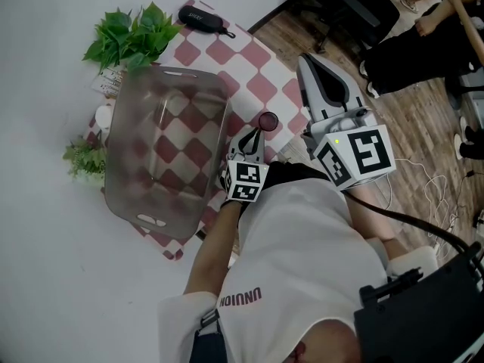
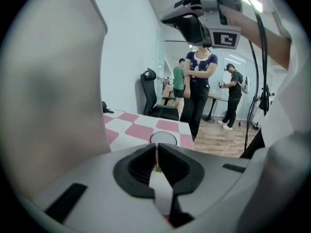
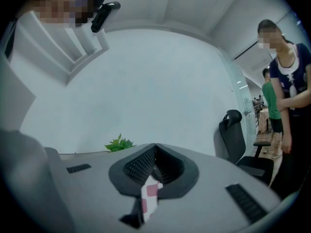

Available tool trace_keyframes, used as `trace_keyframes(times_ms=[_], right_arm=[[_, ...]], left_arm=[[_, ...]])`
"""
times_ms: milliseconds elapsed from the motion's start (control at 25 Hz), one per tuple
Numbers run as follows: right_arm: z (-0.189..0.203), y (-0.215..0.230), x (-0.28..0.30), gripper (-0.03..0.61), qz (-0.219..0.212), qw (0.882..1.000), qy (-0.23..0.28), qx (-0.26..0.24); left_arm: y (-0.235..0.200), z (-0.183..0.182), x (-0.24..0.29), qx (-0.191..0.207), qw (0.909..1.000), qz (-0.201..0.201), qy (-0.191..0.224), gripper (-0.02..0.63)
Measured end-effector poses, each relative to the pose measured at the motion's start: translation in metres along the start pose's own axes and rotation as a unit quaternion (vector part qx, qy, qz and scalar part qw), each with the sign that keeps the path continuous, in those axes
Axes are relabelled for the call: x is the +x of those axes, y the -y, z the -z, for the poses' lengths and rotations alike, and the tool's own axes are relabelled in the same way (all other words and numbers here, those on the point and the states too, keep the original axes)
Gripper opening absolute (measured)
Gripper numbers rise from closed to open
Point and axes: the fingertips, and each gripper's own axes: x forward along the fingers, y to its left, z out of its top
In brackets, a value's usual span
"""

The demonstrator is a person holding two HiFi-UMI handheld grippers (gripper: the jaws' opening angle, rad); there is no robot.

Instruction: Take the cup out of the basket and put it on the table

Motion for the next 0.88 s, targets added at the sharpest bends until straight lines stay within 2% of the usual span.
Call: trace_keyframes(times_ms=[200,560,880], right_arm=[[0.001,-0.002,0.000,0.017,0.000,1.000,0.002,-0.001],[0.004,-0.012,0.000,0.017,-0.013,1.000,0.000,-0.008],[0.009,-0.014,0.001,0.017,-0.022,1.000,0.001,-0.001]], left_arm=[[-0.007,-0.018,-0.009,-0.014,0.9991,-0.019,0.034,0.011],[-0.012,-0.024,-0.014,-0.028,0.9984,-0.031,0.039,0.011],[-0.012,-0.043,-0.021,-0.030,0.9973,-0.034,0.058,0.011]])
